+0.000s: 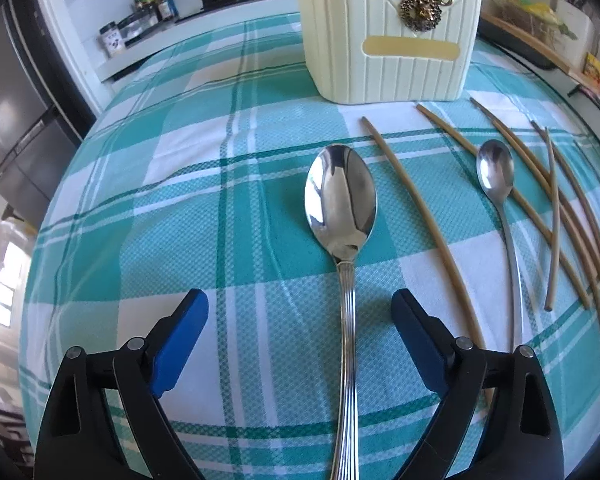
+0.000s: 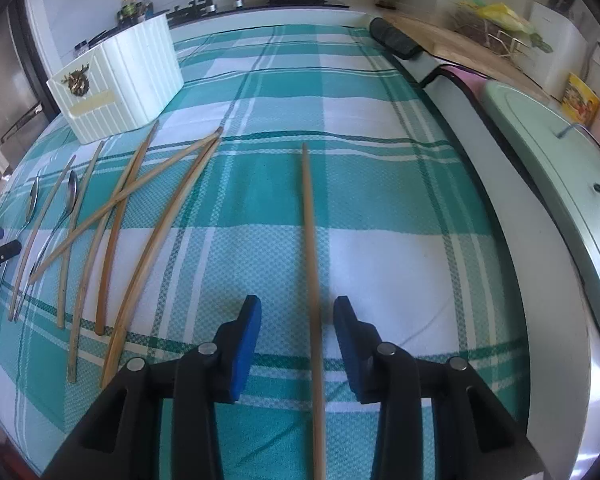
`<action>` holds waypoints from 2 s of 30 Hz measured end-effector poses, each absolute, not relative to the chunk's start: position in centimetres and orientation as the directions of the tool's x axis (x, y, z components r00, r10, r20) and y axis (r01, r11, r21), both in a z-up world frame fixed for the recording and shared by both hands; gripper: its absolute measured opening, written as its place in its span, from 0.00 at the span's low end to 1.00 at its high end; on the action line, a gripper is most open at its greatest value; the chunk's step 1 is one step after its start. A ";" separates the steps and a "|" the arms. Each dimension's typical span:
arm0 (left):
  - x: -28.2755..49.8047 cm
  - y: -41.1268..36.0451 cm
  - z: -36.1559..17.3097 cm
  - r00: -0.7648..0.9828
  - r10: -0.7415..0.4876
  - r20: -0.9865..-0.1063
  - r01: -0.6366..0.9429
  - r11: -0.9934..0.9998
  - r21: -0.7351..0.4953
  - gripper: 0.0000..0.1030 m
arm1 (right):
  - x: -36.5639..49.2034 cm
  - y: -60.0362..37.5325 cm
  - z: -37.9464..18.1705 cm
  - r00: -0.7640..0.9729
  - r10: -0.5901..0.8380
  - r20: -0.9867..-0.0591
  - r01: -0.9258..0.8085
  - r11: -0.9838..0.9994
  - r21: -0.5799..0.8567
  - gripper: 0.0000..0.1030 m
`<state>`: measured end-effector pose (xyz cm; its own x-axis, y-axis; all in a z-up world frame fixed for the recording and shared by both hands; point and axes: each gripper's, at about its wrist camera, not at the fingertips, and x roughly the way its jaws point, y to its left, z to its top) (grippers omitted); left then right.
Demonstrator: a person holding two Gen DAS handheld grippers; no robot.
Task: Organize utensils
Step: 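Lower left gripper onto the steel spoon and close while right gripper grasps a chopstick, then lift the spoon with left gripper into the cream holder while right gripper drops its chopstick in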
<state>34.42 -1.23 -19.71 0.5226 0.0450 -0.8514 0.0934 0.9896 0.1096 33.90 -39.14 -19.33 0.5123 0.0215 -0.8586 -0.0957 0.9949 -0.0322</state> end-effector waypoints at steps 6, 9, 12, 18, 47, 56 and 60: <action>36.3 -1.1 -20.0 0.468 0.011 -0.884 0.041 0.999 0.034 0.93 | 37.7 -37.9 -19.2 0.458 0.034 -0.888 -0.188 0.980 -0.059 0.35; 37.7 -1.0 -20.1 0.449 -0.001 -0.893 0.025 1.000 0.011 0.93 | 40.0 -38.8 -19.2 0.449 0.047 -0.892 -0.161 0.987 -0.028 0.35; 38.9 -1.3 -20.1 0.438 0.000 -0.899 0.021 1.000 0.011 0.92 | 42.0 -39.2 -19.1 0.444 0.058 -0.894 -0.146 0.989 -0.008 0.34; 40.5 -1.9 -19.7 0.455 -0.028 -0.890 0.040 0.999 -0.012 0.64 | 44.6 -38.7 -19.4 0.429 0.045 -0.902 -0.119 0.993 -0.007 0.07; 31.4 0.9 -0.6 0.734 -0.224 -0.641 0.182 0.974 -0.133 0.39 | 31.1 -33.4 1.1 0.792 0.333 -0.512 -0.311 0.941 0.130 0.05; 36.3 1.7 7.6 0.802 -0.244 -0.546 0.190 0.970 -0.154 0.39 | 36.5 -29.7 6.8 0.816 0.376 -0.439 -0.376 0.922 0.091 0.05; 39.7 1.3 10.6 0.862 -0.215 -0.460 0.154 0.974 -0.167 0.39 | 38.9 -27.5 9.6 0.849 0.394 -0.352 -0.395 0.916 0.073 0.05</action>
